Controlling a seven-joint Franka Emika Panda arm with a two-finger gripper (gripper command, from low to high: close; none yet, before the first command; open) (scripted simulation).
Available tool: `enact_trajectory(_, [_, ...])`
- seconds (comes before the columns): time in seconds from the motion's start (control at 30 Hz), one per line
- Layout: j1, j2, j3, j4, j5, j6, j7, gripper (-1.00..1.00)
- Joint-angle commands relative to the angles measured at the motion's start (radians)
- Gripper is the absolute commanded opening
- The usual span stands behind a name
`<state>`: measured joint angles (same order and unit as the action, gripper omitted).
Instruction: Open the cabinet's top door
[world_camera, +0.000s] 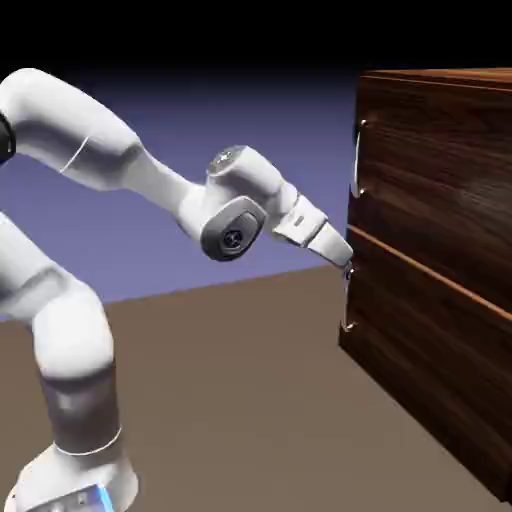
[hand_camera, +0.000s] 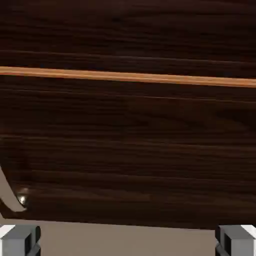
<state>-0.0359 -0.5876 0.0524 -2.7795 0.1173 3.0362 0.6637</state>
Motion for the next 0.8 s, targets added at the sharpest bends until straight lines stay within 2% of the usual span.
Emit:
enact_trajectory(0.0, [-0.018, -0.007, 0.019, 0.011, 0.044, 0.000, -0.029, 0.00])
enact_trajectory(0.77, [-0.426, -0.156, 0.466, 0.272, 1.044, -0.007, -0.687, 0.00])
